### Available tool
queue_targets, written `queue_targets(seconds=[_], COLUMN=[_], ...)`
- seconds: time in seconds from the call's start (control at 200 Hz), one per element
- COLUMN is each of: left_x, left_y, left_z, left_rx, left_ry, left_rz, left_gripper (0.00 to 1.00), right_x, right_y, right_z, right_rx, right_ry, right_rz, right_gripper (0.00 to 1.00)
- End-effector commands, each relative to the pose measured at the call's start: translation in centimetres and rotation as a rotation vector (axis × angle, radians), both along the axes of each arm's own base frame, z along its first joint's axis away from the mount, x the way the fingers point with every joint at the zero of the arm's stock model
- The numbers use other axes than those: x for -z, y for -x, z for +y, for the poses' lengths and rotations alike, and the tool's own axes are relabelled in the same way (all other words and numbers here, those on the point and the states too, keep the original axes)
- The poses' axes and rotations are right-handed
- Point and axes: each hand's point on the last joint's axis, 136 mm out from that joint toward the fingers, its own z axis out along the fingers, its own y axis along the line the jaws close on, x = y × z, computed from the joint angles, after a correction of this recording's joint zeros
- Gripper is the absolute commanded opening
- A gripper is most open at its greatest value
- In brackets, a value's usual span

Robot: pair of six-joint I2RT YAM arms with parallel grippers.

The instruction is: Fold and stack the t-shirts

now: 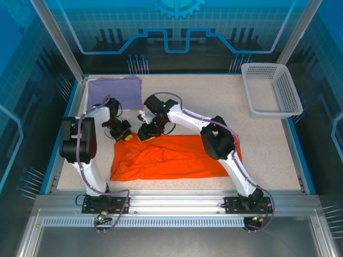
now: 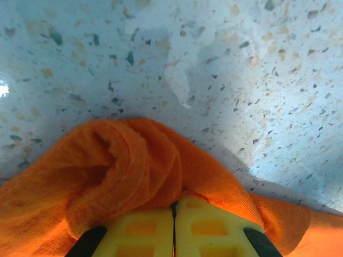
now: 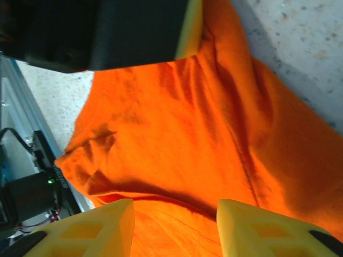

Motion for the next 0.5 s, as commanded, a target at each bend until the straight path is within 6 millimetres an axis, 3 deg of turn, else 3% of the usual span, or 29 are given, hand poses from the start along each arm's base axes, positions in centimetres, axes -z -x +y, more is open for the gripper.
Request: queue_targets(seconds=[0.0, 0.12, 0.31, 0.495], left_x=[2.2, 2.2, 2.2, 2.2], left_y=[3.0, 3.0, 2.8, 2.7], left_z=[0.2, 0.3, 0.2, 0.3], left_rx=[0.026, 0.038, 0.040, 0.041], left_ry=[-0.017, -0.019, -0.017, -0.023], left_rz=[0.098, 0.100, 0.098, 0.101], left_gripper=[0.09, 0.09, 0.08, 0.08], right_x=[2.0, 3.1, 4.0, 3.1], right_y=[0.2, 1.0, 3.2, 3.4], right_z=[-1.9, -3.1, -2.9, -2.8], right_rx=[-0.017, -0.030, -0.069, -0.066], right_ry=[0.084, 0.122, 0.135, 0.117], right_rz=[0.002, 0.010, 0.028, 0.004], right_gripper=[0.45, 0.45, 0.46, 0.46])
